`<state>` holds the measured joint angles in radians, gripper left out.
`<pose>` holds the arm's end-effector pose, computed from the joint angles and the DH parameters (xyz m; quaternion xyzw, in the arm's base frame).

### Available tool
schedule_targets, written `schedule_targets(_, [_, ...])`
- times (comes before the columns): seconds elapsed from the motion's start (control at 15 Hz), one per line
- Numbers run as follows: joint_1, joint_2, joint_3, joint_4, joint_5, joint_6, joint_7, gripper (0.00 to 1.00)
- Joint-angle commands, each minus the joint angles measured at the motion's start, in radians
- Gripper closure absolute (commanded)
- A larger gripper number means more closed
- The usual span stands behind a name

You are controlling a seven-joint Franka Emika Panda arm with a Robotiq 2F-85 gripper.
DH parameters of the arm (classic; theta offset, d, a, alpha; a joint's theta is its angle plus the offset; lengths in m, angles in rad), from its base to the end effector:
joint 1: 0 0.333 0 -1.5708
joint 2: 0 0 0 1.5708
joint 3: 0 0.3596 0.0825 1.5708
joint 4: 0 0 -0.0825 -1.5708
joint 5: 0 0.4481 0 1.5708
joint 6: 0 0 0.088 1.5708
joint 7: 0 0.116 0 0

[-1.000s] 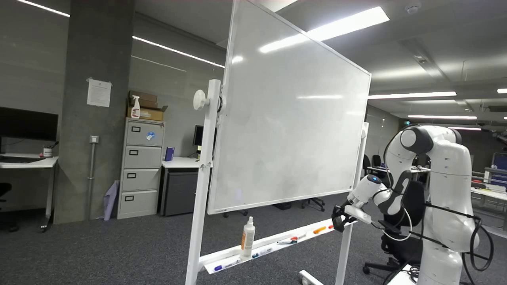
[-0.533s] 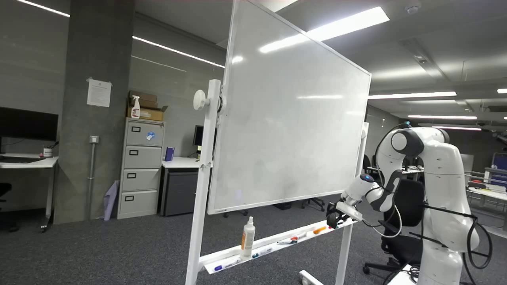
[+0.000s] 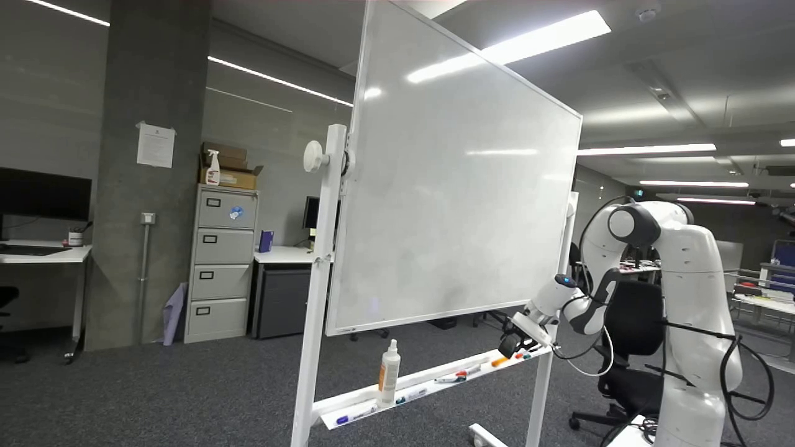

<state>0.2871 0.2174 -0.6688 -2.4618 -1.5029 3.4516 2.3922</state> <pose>0.4868 -0.0740 0.2376 -0.8100 0.5210 -0.2250 0.1475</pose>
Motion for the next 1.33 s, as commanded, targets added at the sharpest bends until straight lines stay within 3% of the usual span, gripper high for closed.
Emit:
schedule_targets(0.0, [-0.112, 0.034, 0.082, 0.027, 0.016, 0.013, 0.084, 0.70])
schedule_targets(0.47, [-0.288, 0.096, 0.252, 0.100, 0.086, 0.013, 0.141, 0.70])
schedule_targets(0.87, [-0.333, 0.194, 0.297, 0.173, 0.131, 0.013, 0.129, 0.70])
schedule_targets(1.27, [-0.330, 0.231, 0.296, 0.205, 0.141, 0.004, 0.135, 0.70])
